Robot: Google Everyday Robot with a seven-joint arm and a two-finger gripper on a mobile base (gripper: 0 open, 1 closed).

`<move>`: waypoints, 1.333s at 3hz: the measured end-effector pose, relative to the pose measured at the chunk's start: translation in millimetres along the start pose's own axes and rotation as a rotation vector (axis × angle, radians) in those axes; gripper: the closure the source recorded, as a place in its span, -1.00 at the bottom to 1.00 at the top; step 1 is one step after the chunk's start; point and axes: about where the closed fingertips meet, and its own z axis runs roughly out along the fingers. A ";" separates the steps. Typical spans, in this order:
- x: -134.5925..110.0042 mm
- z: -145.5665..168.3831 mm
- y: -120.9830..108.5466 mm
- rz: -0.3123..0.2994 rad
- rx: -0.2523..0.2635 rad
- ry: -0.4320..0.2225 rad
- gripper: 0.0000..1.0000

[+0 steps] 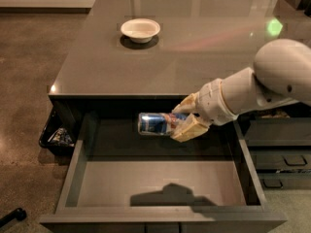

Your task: Place redbull can into top drawer

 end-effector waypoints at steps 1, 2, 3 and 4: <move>42.0 43.3 20.6 0.056 0.003 -0.017 1.00; 77.9 94.8 35.6 0.093 0.005 -0.034 1.00; 77.9 94.9 35.6 0.093 0.005 -0.034 1.00; 90.6 111.2 36.2 0.100 0.014 -0.048 1.00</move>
Offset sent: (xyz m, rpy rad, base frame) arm -0.0093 0.0163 -0.1947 0.0776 0.0841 -0.0754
